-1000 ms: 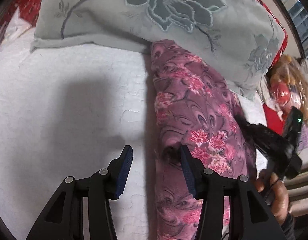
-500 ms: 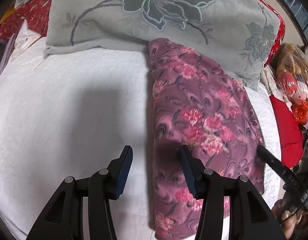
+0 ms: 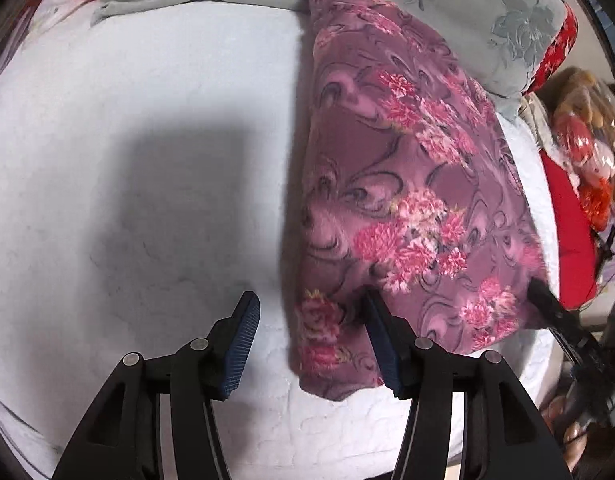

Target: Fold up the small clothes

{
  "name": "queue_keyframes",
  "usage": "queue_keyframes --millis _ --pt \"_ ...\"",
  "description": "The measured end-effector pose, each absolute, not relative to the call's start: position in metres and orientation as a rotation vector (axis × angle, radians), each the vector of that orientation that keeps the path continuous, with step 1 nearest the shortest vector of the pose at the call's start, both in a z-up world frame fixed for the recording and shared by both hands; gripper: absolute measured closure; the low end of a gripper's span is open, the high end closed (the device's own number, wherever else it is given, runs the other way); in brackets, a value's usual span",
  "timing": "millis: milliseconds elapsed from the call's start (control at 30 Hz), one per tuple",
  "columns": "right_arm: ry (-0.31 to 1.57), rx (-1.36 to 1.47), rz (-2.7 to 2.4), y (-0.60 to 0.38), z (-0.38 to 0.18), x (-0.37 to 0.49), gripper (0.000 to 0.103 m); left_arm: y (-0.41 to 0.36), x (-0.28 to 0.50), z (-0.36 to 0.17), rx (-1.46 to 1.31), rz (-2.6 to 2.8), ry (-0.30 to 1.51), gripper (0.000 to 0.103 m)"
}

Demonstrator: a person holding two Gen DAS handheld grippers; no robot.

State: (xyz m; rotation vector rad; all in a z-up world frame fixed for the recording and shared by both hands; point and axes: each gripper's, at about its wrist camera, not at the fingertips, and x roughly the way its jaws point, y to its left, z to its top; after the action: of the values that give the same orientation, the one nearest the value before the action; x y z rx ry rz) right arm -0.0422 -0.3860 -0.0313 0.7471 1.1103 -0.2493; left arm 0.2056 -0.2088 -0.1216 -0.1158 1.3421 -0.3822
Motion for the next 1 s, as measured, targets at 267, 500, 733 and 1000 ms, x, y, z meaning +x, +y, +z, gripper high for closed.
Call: queue_keyframes --millis 267,500,733,1000 --pt "1.204 0.639 -0.320 -0.387 -0.025 -0.025 0.088 -0.198 0.232 -0.089 -0.149 -0.430 1.294 0.053" --pt "1.004 0.545 -0.277 -0.390 -0.007 0.066 0.059 -0.220 0.292 -0.074 -0.189 -0.378 1.229 0.052" --pt "1.140 0.552 -0.379 -0.407 -0.084 0.108 0.065 -0.239 0.322 -0.121 -0.162 -0.338 1.269 0.038" --pt "1.050 0.561 -0.362 -0.401 -0.071 0.091 0.068 -0.222 0.308 -0.103 -0.270 -0.393 1.223 0.046"
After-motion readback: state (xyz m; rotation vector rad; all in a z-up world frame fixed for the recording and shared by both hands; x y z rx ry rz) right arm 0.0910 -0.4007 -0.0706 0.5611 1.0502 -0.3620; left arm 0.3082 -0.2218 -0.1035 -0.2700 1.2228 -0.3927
